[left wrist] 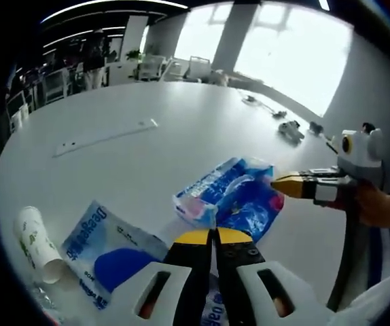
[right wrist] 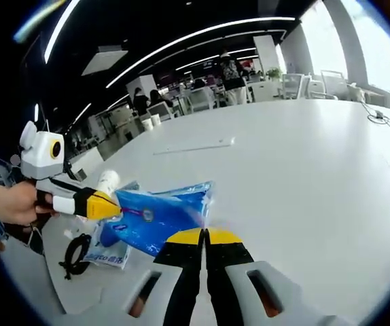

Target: Arrange the tabletop items into an orderly group along one side of the table until the central work area is clear of visible clutter.

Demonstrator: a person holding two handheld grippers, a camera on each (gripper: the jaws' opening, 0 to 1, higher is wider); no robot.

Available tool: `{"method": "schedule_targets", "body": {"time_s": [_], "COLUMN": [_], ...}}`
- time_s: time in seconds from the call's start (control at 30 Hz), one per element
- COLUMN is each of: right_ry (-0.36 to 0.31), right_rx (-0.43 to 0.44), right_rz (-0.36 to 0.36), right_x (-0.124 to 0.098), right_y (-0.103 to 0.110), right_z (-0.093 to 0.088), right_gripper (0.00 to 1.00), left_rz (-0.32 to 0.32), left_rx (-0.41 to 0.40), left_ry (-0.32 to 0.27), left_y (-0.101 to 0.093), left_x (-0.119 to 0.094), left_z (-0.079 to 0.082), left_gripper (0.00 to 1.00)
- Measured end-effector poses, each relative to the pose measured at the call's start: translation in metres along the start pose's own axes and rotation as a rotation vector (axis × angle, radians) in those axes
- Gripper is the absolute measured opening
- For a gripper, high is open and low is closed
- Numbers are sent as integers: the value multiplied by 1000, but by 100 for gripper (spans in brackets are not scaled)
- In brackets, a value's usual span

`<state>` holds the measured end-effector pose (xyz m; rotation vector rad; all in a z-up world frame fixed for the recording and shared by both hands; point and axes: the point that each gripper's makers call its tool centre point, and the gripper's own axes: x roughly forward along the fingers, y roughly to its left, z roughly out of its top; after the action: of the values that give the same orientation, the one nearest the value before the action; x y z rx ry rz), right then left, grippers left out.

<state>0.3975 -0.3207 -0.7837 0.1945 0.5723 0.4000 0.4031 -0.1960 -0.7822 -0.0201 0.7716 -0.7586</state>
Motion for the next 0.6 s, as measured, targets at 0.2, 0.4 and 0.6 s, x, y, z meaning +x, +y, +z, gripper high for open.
{"method": "schedule_targets", "body": {"time_s": [0.2,0.4,0.6], "right_ry": [10,26,31], "right_rx": [2,13,20], "right_rz": [2,3,7], "right_x": [6,10,13], "right_y": [-6,-11,-13], "right_z": [-4,-12,-15], "right_gripper": [0,0,0], "left_rz": [-2,-5,-1], "left_rx": [0,-5,-8], "left_ry": [15,28,37], "left_y": [3,3,5], "left_x": [7,14,18], "left_z": [-3,-8,-12], "left_gripper": [0,0,0]}}
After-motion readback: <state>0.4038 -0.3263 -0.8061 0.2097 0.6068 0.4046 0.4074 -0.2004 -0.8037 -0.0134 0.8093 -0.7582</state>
